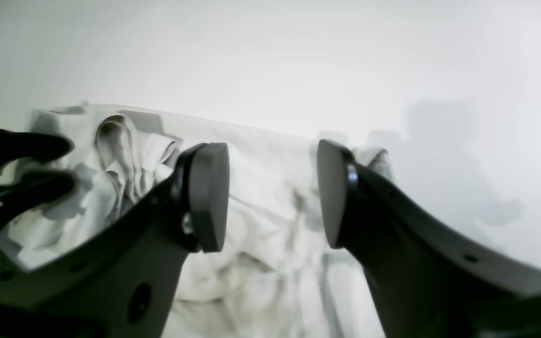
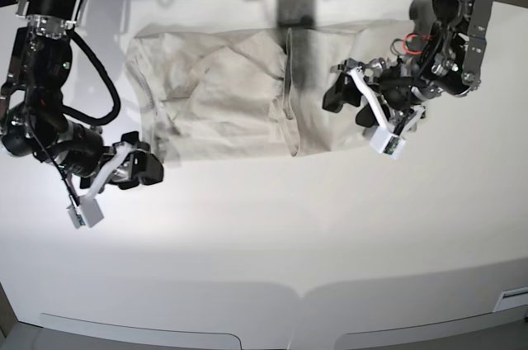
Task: Fold the T-shirt properly
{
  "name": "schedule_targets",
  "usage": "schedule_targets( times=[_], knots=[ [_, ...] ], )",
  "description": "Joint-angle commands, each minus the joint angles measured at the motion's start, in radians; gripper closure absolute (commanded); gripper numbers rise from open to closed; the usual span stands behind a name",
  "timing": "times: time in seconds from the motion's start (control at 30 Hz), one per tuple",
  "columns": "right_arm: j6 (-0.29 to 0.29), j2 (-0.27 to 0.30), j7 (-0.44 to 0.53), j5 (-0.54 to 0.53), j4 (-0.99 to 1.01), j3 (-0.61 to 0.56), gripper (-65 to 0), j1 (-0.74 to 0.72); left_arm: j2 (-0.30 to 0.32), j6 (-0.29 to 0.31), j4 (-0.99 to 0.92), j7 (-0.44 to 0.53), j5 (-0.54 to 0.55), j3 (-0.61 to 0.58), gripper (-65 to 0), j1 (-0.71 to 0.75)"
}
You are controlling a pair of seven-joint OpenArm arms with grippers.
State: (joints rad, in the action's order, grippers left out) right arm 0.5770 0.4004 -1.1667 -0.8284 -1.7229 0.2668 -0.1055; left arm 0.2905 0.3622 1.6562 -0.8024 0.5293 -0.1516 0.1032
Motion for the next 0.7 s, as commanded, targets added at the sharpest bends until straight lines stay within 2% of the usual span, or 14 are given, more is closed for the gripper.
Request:
schedule_targets(
  times=[0.0,0.13,0.2,0.27,0.4,0.5,0.67],
  knots=[
    [0.003,0.038,0.017,-0.021,-0.008,0.019,-30.5,-0.008,0.006,-0.014,0.019,0.042,-0.015,0.005,-41.2,-0.011],
    [0.002,0.115,0.016,-0.021,0.046,0.023,-30.5,0.033,0.007,-0.081,0.019,0.061,-0.158,0.007,-41.2,-0.011],
    [0.002,0.132,0.021,-0.025,0.109,0.021,-30.4,0.045,0.007,-0.091,0.019,0.067,-0.19,0.007,-41.2,-0.008],
    [-0.001,0.146,0.02,-0.075,0.198,0.022,-30.4,0.042,0.006,-0.095,0.019,0.074,-0.198,0.007,-41.2,-0.005],
    [0.004,0.159,-0.024,-0.172,0.37,0.022,-30.4,0.01,0.007,-0.14,0.019,0.078,-0.253,0.009,-41.2,-0.003],
    [0.068,0.159,-0.055,-0.179,0.459,0.021,-30.4,-0.023,0.013,-0.142,0.019,0.083,-0.253,0.009,-41.2,-0.004],
    [0.094,0.159,-0.055,-0.179,0.549,0.021,-30.4,-0.032,0.014,-0.142,0.019,0.124,-0.248,0.009,-41.2,-0.005]
  ],
)
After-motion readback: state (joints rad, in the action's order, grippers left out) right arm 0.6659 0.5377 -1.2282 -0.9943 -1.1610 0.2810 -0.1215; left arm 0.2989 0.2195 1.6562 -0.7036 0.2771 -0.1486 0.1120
